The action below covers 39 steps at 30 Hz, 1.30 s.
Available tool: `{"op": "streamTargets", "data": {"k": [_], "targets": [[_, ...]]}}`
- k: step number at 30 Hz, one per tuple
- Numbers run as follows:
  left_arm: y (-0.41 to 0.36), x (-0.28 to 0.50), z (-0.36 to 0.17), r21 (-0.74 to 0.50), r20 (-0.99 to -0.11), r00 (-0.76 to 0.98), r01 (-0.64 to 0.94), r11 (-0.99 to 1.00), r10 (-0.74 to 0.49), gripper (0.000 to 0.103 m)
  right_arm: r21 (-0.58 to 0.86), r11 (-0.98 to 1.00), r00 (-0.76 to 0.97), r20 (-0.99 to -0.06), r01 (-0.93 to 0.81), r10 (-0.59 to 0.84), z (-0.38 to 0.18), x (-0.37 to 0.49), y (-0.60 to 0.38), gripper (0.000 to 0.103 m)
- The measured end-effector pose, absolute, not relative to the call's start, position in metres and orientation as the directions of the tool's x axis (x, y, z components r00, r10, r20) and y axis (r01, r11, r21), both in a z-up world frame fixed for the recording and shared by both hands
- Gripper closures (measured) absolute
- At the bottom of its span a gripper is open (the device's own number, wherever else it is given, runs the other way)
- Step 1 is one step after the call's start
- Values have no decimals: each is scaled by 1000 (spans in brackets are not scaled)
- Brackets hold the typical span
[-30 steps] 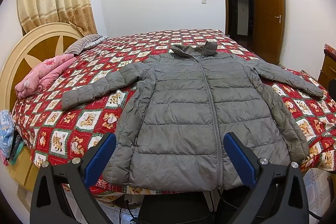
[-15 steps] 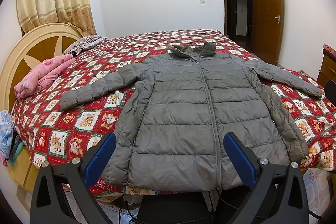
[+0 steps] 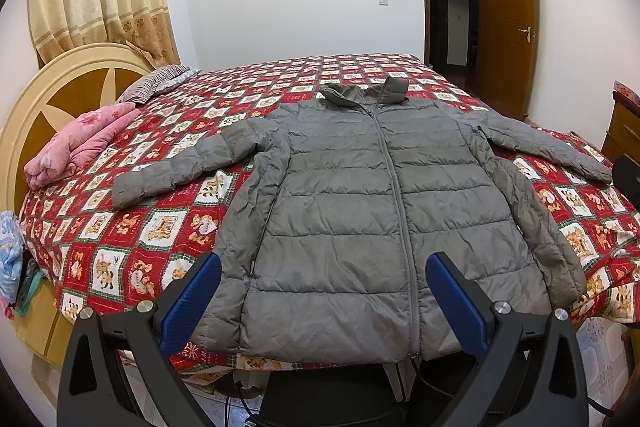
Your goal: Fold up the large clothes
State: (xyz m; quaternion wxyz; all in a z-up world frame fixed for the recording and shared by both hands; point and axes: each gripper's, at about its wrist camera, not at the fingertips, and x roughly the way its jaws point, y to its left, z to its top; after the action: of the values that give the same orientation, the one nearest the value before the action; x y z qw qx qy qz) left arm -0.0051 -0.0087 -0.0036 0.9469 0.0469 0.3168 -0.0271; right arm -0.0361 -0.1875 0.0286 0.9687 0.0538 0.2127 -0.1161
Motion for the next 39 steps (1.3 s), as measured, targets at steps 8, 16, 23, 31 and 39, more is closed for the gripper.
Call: {"op": "streamTargets", "data": {"k": [8, 16, 23, 31, 39], "targets": [[-8, 18, -20, 58, -648, 761, 101, 993, -40, 1, 61, 959, 861, -458, 277, -219, 14, -20, -202, 0], [-11, 73, -22, 58, -665, 746, 109, 992, -42, 1, 123, 932, 812, -537, 341, -227, 8, 26, -248, 0], [8, 147, -14, 30, -649, 753, 169, 985, -109, 1, 117, 889, 746, -597, 443, -294, 11, 81, -309, 0], [65, 263, -48, 43, -664, 747, 44, 998, -4, 1, 108, 744, 612, -652, 659, -447, -13, 141, -426, 4], [90, 308, -105, 26, -686, 727, -23, 999, 34, 1, 303, 372, 457, -761, 878, -460, -74, 131, -550, 11]]}}
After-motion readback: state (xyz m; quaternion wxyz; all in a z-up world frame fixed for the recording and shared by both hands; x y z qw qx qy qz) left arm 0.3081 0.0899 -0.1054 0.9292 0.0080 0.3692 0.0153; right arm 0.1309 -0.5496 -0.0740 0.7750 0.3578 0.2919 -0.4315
